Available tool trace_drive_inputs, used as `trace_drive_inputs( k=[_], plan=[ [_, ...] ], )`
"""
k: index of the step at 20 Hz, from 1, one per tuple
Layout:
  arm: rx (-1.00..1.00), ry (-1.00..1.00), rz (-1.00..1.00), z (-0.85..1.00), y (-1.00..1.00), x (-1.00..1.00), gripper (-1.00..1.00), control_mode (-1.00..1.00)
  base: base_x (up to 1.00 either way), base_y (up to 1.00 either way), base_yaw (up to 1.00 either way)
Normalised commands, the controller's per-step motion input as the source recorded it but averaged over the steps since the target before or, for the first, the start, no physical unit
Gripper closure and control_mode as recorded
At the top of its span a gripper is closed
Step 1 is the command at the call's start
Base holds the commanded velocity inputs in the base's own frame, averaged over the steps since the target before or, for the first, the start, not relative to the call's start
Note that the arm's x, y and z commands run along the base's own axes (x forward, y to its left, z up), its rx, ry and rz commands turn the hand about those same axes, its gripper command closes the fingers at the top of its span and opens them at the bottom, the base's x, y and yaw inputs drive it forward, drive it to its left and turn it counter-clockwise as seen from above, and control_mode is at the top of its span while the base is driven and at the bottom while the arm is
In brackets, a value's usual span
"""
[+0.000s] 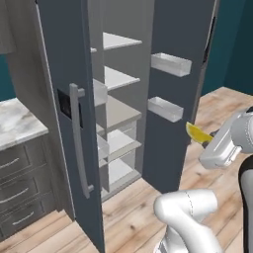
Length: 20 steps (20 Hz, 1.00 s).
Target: There is a bowl on the dining counter. Grab a lemon wedge from the fridge and place it in the bowl. Then get the liquor bottle and glass cup from the cabinet and place them next to the bowl.
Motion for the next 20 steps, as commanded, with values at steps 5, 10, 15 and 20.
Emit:
trace_drive_inputs(
  k=[5, 10, 15, 20],
  plan=[
    [0.00, 0.00, 0.00, 0.00, 0.00, 0.00, 1.00, 1.00, -0.94, 0.38, -0.31],
    [0.00, 0.00, 0.00, 0.00, 0.00, 0.00, 1.00, 1.00, 0.11, 0.51, -0.14],
    [0.00, 0.00, 0.00, 0.00, 0.00, 0.00, 1.00, 1.00, 0.06, 0.52, -0.13],
    [0.00, 0.00, 0.00, 0.00, 0.00, 0.00, 1.00, 1.00, -0.74, 0.40, -0.43]
  ],
)
